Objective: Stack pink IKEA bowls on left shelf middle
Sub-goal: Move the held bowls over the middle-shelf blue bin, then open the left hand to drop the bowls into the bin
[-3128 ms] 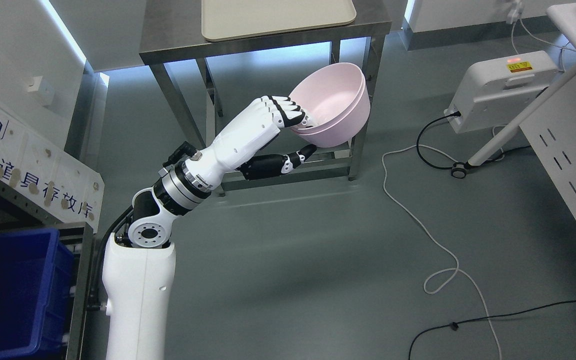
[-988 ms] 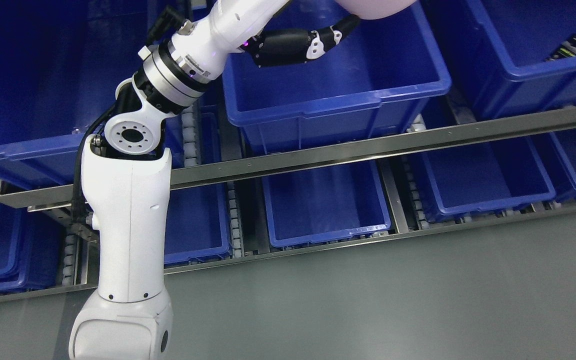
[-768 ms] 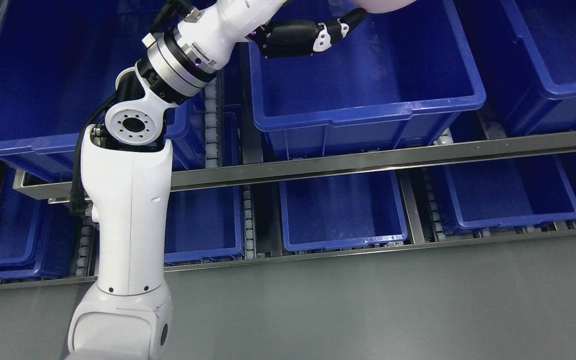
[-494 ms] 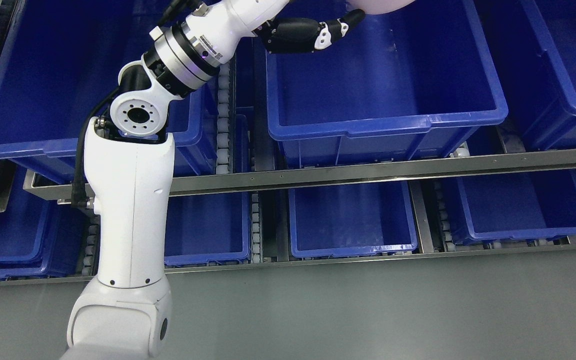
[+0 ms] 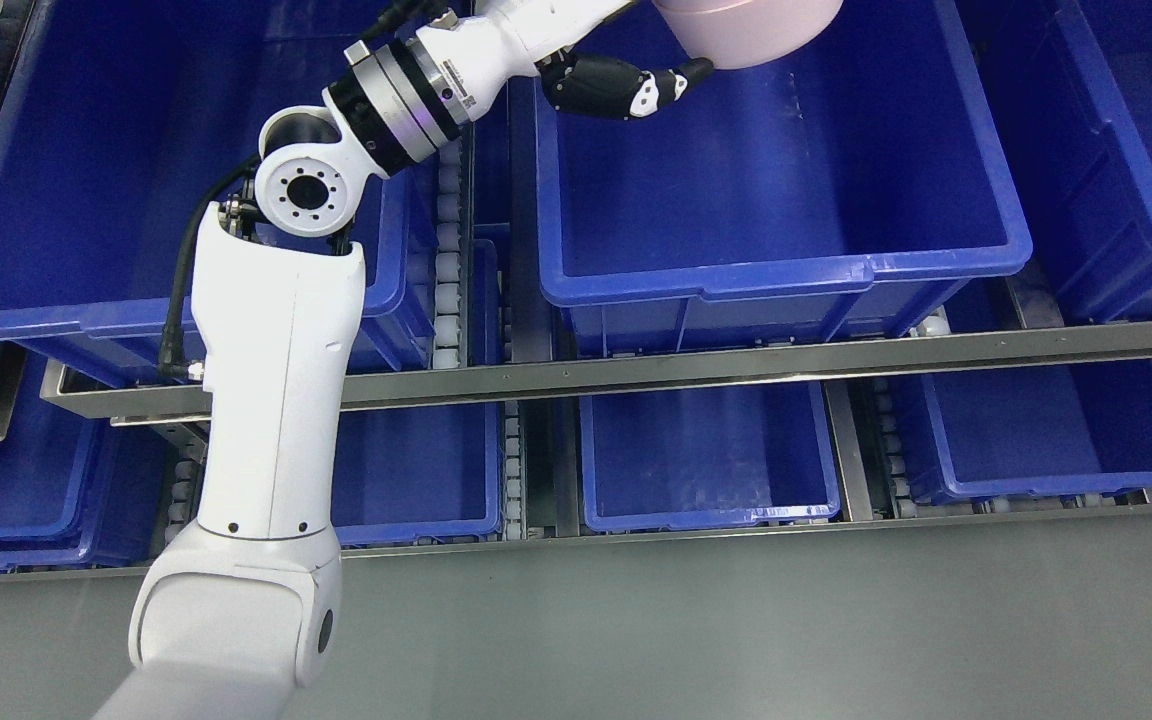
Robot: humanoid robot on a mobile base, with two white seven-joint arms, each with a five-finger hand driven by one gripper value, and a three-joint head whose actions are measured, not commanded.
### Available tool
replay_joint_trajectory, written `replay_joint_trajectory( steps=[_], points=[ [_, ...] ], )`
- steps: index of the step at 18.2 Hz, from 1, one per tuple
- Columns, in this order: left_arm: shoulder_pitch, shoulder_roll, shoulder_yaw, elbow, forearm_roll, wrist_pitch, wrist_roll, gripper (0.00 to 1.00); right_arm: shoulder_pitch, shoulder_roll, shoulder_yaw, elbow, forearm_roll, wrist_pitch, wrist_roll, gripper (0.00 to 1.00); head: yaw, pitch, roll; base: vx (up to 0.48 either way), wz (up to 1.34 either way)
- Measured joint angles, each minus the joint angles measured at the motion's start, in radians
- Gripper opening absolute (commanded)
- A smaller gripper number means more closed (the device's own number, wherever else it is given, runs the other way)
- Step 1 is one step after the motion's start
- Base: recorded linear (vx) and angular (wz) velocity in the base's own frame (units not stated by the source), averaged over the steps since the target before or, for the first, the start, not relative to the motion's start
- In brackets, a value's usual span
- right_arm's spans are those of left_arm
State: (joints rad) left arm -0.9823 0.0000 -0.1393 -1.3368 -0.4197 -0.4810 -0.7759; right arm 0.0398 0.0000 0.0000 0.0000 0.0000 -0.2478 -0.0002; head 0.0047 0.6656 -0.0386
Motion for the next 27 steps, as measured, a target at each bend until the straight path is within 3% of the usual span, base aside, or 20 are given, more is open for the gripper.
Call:
replay_joint_trajectory(
  steps=[19,22,24,27],
  points=[
    [-0.025,0.000,-0.081,0.265,0.014,0.015,0.064,0.12,0.000,0.000,0.000,0.000,0.000,0.000,0.000,1.00,0.0000,0.000,0.000,0.007,0.00],
    [-0.026,0.000,-0.107,0.275,0.051,0.015,0.067,0.30,0.000,0.000,0.000,0.000,0.000,0.000,0.000,1.00,0.0000,0.000,0.000,0.000,0.00],
    [-0.026,0.000,-0.124,0.280,0.068,0.015,0.068,0.54,0.000,0.000,0.000,0.000,0.000,0.000,0.000,1.00,0.0000,0.000,0.000,0.000,0.00],
    [-0.027,0.000,-0.146,0.286,0.087,0.016,0.070,0.65,0.000,0.000,0.000,0.000,0.000,0.000,0.000,1.00,0.0000,0.000,0.000,0.000,0.00]
  ],
)
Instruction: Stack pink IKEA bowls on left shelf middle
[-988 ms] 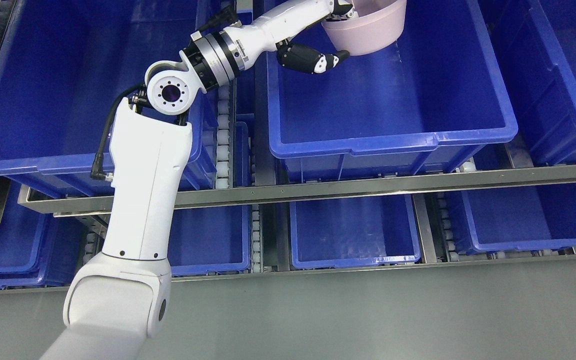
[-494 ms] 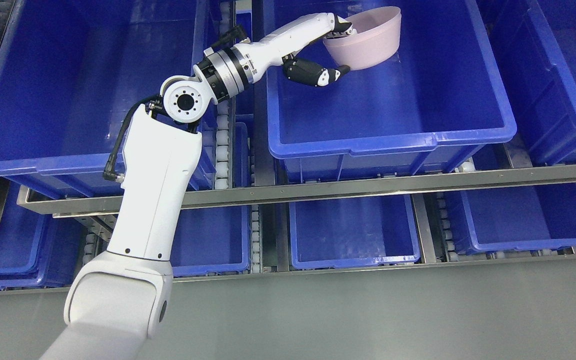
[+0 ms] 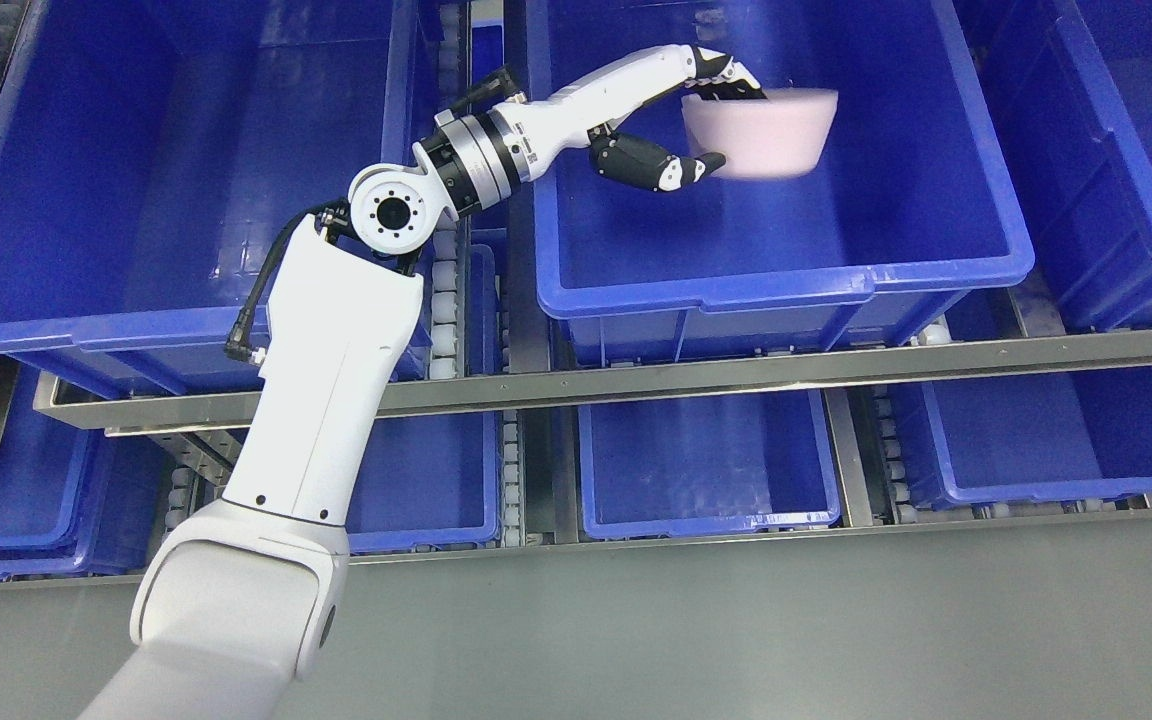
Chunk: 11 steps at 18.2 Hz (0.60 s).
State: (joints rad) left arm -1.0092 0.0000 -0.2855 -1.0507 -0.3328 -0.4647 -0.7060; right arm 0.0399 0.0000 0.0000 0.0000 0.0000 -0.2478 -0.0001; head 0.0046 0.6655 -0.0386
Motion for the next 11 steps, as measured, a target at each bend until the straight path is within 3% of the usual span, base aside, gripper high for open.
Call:
replay_joint_trajectory(
  steps=[4,11],
  points=[
    [0.001,0.000,-0.016,-0.013,0.030,-0.003,0.092,0.87,0.000,0.000,0.000,0.000,0.000,0.000,0.000,1.00,0.0000,0.000,0.000,0.000,0.00],
    [0.051,0.000,0.003,-0.061,0.269,-0.011,0.646,0.91,0.000,0.000,0.000,0.000,0.000,0.000,0.000,1.00,0.0000,0.000,0.000,-0.035,-0.01]
  ],
)
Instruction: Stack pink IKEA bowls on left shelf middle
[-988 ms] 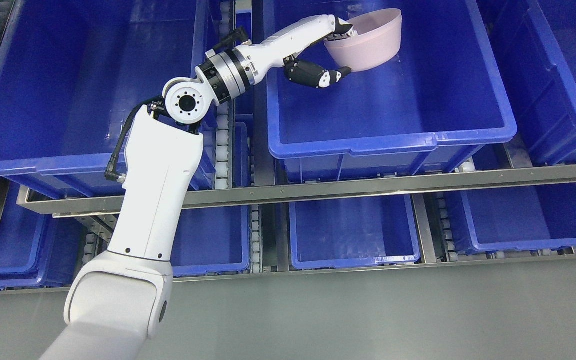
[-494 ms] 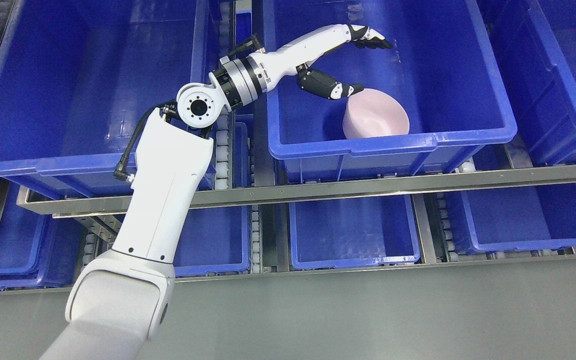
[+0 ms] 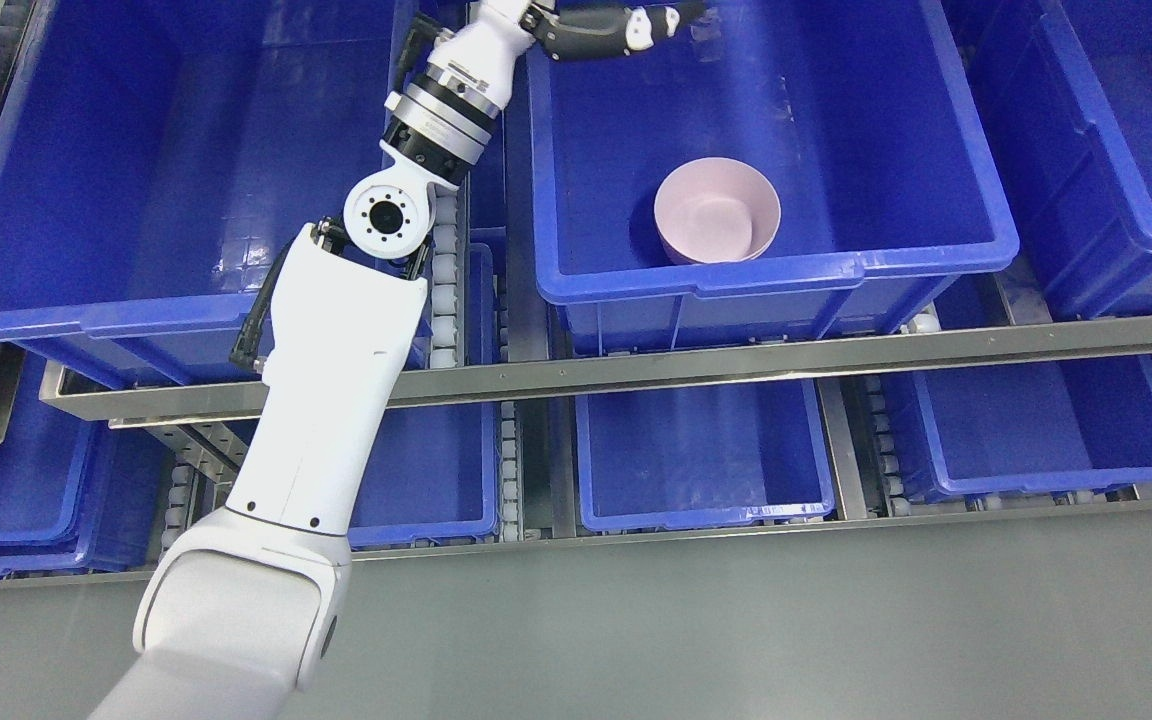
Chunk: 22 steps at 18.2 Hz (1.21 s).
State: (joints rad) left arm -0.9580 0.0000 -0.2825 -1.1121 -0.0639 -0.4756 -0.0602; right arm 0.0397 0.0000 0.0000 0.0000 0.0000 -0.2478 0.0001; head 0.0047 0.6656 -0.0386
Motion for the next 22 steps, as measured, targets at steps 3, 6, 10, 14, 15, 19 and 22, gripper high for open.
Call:
replay_joint_trajectory(
  steps=[3,6,10,14,15,19,22],
  points=[
    [0.082,0.000,0.015,-0.068,0.060,0.077,0.098,0.95,0.000,0.000,0.000,0.000,0.000,0.000,0.000,1.00,0.0000,0.000,0.000,-0.141,-0.08],
    [0.173,0.000,0.029,-0.151,0.103,0.129,0.132,0.98,0.000,0.000,0.000,0.000,0.000,0.000,0.000,1.00,0.0000,0.000,0.000,-0.210,-0.05],
    [0.275,0.000,0.046,-0.246,0.132,0.141,0.139,0.99,0.000,0.000,0.000,0.000,0.000,0.000,0.000,1.00,0.0000,0.000,0.000,-0.217,-0.01],
    [0.322,0.000,0.069,-0.302,0.143,0.134,0.137,0.98,0.000,0.000,0.000,0.000,0.000,0.000,0.000,1.00,0.0000,0.000,0.000,-0.222,-0.12],
    [0.327,0.000,0.077,-0.313,0.144,0.132,0.134,0.98,0.001,0.000,0.000,0.000,0.000,0.000,0.000,1.00,0.0000,0.000,0.000,-0.208,-0.13],
    [0.340,0.000,0.106,-0.347,0.149,0.165,0.131,0.98,0.000,0.000,0.000,0.000,0.000,0.000,0.001,1.00,0.0000,0.000,0.000,-0.175,-0.11],
    [0.338,0.000,0.131,-0.370,0.151,0.234,0.128,0.98,0.000,0.000,0.000,0.000,0.000,0.000,0.000,1.00,0.0000,0.000,0.000,-0.134,-0.05]
  ],
)
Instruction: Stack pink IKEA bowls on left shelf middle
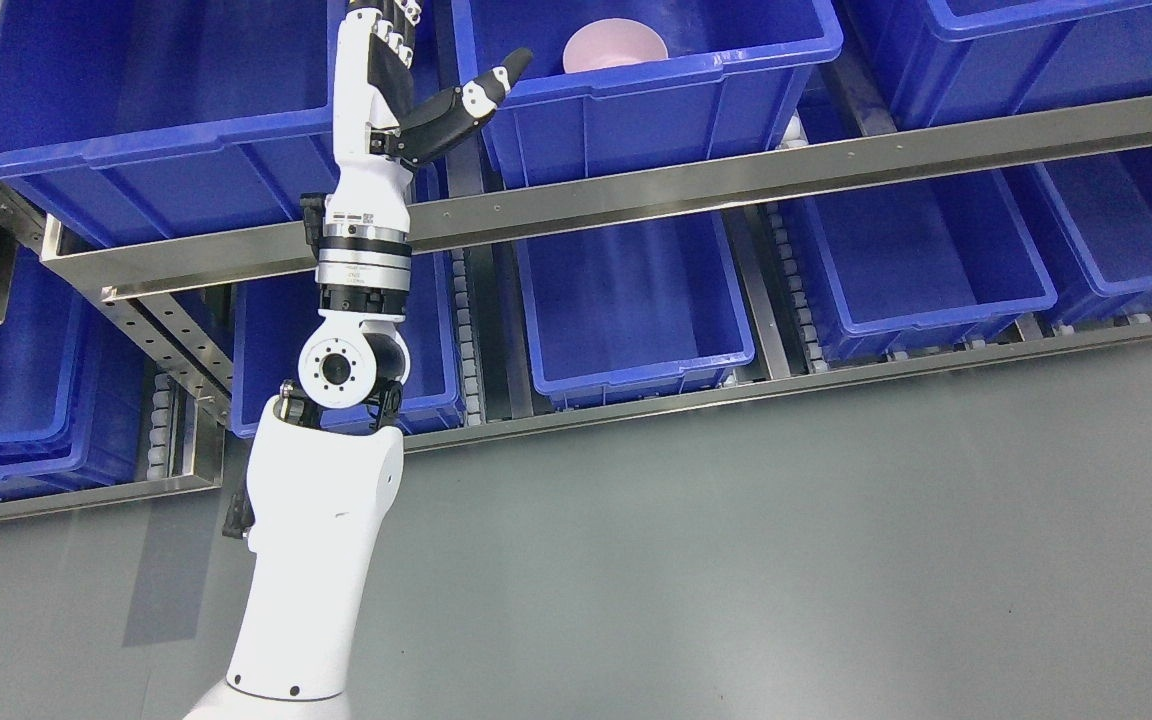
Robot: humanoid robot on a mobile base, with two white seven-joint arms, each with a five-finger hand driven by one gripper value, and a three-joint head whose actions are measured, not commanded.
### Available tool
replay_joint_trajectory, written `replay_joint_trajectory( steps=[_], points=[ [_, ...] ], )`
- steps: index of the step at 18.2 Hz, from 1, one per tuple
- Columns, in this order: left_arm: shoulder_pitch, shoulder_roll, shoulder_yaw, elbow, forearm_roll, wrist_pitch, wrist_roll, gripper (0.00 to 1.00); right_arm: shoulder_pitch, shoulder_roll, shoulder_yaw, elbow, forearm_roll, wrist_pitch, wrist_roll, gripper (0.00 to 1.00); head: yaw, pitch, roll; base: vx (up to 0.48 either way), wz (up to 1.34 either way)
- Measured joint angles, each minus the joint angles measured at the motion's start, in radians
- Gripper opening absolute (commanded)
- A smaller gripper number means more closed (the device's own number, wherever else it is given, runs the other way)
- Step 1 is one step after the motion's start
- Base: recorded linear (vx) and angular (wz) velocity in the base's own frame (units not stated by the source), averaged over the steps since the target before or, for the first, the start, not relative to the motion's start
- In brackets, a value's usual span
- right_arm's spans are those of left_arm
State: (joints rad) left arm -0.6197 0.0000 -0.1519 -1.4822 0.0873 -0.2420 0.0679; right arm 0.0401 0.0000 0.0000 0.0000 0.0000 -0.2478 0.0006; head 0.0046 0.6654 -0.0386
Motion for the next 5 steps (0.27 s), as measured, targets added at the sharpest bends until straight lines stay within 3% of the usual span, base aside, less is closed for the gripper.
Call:
replay_joint_trajectory(
  steps=[5],
  points=[
    [-0.007,0.000,0.047,-0.027,0.002,0.043,-0.103,0.98,0.000,0.000,0.000,0.000,0.000,0.000,0.000,1.00,0.0000,0.000,0.000,-0.081,0.00]
  ],
)
